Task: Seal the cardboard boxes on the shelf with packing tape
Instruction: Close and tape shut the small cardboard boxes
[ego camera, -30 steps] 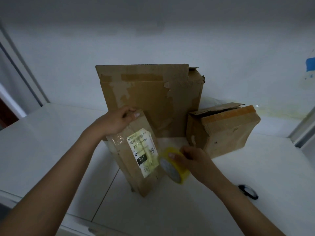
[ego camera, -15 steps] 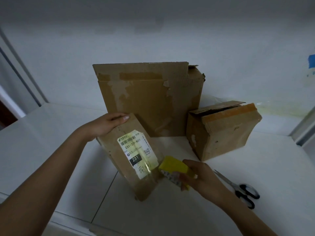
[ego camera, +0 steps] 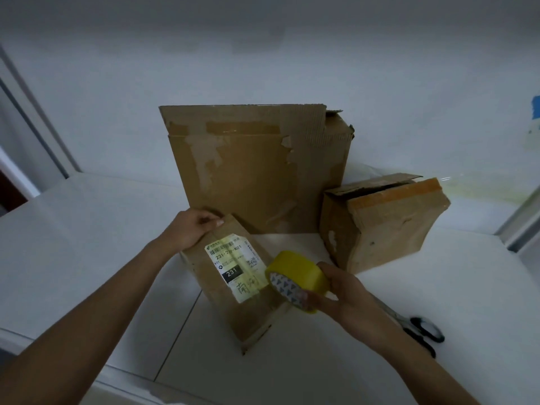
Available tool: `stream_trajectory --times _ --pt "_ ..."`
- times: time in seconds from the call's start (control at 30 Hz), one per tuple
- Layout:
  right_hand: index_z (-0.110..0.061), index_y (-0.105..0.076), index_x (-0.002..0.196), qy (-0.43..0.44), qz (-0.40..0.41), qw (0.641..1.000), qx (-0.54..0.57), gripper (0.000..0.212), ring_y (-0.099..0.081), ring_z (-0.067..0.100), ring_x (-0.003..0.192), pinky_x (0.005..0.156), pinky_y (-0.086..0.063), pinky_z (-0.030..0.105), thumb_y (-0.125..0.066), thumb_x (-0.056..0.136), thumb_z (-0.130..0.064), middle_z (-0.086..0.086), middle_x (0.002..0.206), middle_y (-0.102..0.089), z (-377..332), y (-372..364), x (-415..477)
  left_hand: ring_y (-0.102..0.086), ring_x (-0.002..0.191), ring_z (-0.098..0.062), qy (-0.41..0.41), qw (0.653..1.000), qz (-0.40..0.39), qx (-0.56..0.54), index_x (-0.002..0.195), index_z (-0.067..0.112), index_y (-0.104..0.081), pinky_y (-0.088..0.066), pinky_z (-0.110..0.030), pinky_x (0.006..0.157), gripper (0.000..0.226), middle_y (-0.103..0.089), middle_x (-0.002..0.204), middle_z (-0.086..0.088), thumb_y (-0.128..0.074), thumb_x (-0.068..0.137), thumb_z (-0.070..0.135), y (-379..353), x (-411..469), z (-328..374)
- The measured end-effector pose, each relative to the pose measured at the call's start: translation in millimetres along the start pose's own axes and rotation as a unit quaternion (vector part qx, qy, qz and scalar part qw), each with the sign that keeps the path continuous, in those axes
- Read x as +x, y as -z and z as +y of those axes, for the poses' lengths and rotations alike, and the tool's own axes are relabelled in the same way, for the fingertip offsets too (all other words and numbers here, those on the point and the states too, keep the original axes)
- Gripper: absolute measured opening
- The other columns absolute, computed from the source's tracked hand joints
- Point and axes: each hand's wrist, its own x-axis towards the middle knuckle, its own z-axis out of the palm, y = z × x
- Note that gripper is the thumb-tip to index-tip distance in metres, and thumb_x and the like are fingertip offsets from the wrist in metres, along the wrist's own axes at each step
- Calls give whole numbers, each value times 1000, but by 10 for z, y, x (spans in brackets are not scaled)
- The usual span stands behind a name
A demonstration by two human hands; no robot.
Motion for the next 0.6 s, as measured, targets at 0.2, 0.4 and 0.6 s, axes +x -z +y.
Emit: stream_trajectory --times 0.2,0.4,0.6 --pt "-13 -58 83 -13 25 999 -15 58 -53 10 61 56 -38 24 -64 67 -69 4 66 -54 63 -62 39 -66 107 -18 -42 988 4 151 131 28 -60 -53 -33 89 47 -70 118 3 -61 91 51 -298 -401 216" --pt "-13 -62 89 -20 29 999 -31 54 -58 25 69 57 -40 26 -66 72 -64 14 78 -62 85 -66 34 23 150 -25 8 966 -159 202 154 36 19 10 -58 118 149 19 164 2 -40 37 105 -645 -1009 511" --pt "-12 -61 84 -28 23 998 -51 60 -50 14 57 53 -36 20 -65 71 -70 12 71 -58 -15 -82 -16 27 149 -28 -9 967 -40 250 151 30 27 9 -62 117 135 23 164 -4 -55 61 86 -1020 -1131 365"
